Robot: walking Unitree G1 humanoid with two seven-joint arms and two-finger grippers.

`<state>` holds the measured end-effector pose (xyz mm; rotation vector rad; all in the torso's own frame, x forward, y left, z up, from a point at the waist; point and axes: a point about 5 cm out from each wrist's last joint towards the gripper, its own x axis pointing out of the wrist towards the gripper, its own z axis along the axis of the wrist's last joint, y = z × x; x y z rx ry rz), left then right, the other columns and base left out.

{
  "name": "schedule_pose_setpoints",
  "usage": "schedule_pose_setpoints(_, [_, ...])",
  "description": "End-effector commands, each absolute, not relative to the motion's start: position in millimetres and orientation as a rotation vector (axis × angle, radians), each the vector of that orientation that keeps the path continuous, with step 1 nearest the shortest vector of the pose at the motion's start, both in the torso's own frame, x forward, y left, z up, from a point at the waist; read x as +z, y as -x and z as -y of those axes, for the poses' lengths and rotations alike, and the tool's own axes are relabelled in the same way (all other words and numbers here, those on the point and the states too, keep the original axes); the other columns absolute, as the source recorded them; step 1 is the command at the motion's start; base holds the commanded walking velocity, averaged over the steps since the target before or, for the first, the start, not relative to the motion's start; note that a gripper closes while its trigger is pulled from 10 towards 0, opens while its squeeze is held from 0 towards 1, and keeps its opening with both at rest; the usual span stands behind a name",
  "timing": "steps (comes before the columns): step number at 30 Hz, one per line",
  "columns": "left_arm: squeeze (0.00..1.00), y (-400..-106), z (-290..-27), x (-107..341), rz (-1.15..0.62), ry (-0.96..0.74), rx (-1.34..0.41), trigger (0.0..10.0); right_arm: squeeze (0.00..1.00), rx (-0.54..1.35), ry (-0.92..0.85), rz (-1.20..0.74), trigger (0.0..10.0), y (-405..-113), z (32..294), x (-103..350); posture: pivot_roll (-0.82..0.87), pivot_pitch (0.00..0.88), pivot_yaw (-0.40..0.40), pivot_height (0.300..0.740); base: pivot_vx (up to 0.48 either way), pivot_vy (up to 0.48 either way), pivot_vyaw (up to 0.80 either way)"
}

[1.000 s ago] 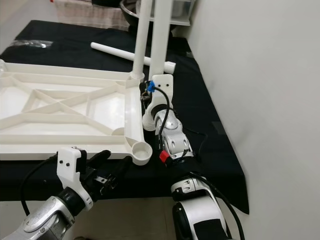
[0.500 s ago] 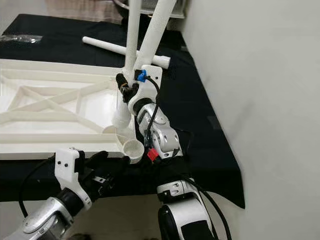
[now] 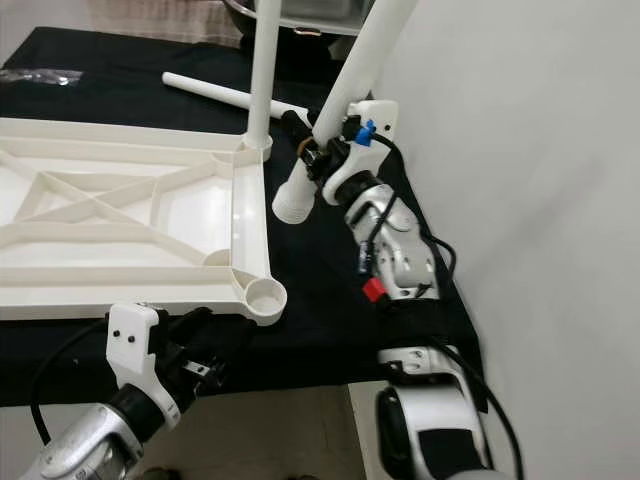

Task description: Building children table

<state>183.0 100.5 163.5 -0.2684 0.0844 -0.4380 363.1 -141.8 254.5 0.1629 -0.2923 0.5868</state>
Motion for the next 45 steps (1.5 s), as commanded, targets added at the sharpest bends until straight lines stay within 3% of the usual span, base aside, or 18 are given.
schedule_pose_setpoints(1, [0.00, -179, -101, 160, -0.095, 0.239, -0.427, 10.0, 0.00, 0.640, -0.132, 0.294, 10.0, -358, 139, 254, 0.07, 0.152, -0.160, 0.740, 0.000, 0.000, 0.80])
schedule_pose_setpoints(9, [0.00, -179, -100, 152, -0.120, 0.173, -0.400, 10.0, 0.00, 0.622, -0.141, 0.290, 10.0, -350, 138, 245, 0.08, 0.138, -0.151, 0.740, 0.000, 0.000, 0.80])
schedule_pose_setpoints(14, [0.00, -177, -101, 148, -0.134, 0.151, -0.394, 10.0, 0.00, 0.635, -0.151, 0.283, 10.0, -351, 144, 245, 0.09, 0.133, -0.146, 0.740, 0.000, 0.000, 0.00])
schedule_pose_setpoints(20, [0.00, -174, -103, 145, -0.144, 0.150, -0.391, 10.0, 0.00, 0.832, -0.170, 0.237, 10.0, -346, 156, 247, 0.10, 0.119, -0.130, 0.740, 0.000, 0.000, 0.00])
schedule_pose_setpoints(26, [0.00, -168, -108, 143, -0.165, 0.137, -0.406, 10.0, 0.00, 1.177, -0.193, 0.186, 10.0, -324, 189, 244, 0.12, 0.121, -0.106, 0.740, 0.000, 0.000, 0.00])
schedule_pose_setpoints(35, [0.00, -164, -113, 143, -0.177, 0.127, -0.411, 10.0, 0.00, 1.334, -0.096, 0.152, 10.0, -314, 189, 233, 0.14, 0.139, -0.091, 0.740, 0.000, 0.000, 0.00])
schedule_pose_setpoints(45, [0.00, -158, -117, 146, -0.181, 0.111, -0.424, 10.0, 0.00, 1.451, 0.031, 0.121, 10.0, -319, 171, 225, 0.16, 0.163, -0.078, 0.740, 0.000, 0.000, 0.00])
